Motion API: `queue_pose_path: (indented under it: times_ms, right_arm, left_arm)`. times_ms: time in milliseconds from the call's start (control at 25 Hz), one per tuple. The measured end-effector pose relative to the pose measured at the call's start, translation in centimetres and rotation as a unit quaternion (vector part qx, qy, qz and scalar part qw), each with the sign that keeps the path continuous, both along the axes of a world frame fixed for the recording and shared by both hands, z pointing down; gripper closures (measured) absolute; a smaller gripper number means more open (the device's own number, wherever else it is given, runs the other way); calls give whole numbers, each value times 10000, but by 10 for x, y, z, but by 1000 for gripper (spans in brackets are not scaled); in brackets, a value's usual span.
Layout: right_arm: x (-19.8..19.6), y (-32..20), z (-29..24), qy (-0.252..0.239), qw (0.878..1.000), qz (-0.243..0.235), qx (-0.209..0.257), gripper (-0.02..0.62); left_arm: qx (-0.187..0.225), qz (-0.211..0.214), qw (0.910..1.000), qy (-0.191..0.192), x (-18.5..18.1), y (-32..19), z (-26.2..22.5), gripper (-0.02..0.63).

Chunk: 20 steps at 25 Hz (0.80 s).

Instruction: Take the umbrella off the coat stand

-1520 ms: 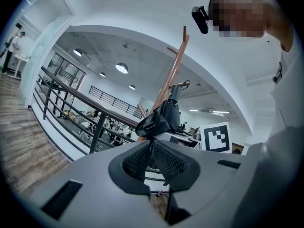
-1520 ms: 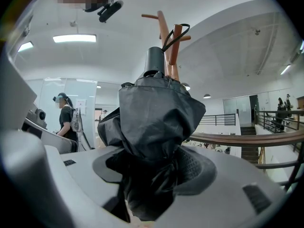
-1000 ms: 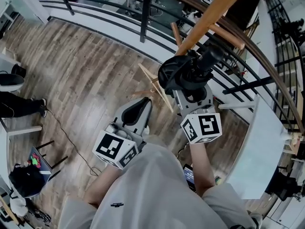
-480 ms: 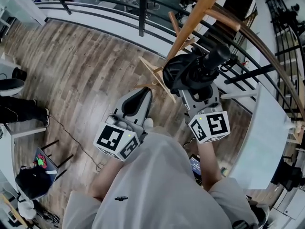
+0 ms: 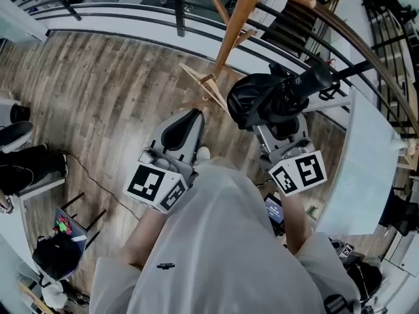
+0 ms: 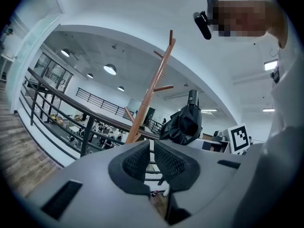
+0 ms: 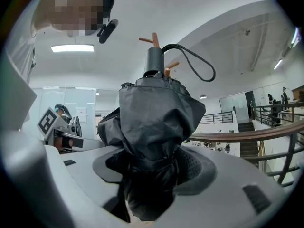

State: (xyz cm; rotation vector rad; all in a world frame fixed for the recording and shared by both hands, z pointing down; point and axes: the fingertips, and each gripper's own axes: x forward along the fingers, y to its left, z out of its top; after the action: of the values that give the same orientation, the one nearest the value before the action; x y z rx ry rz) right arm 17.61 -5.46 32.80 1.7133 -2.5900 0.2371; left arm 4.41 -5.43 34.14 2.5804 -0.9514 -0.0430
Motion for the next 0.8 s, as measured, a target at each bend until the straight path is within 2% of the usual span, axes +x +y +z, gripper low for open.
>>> queue_pose_path:
  times_ms: [360, 800]
  right_arm:
    - [16, 47, 8, -109, 9998, -2, -150, 301]
    - [27, 84, 43, -352, 9976, 322, -507, 301]
  left_arm:
    - [-86, 221, 9997, 78, 11, 17, 5, 565]
    - [-226, 480, 9986, -61, 34, 26, 30, 565]
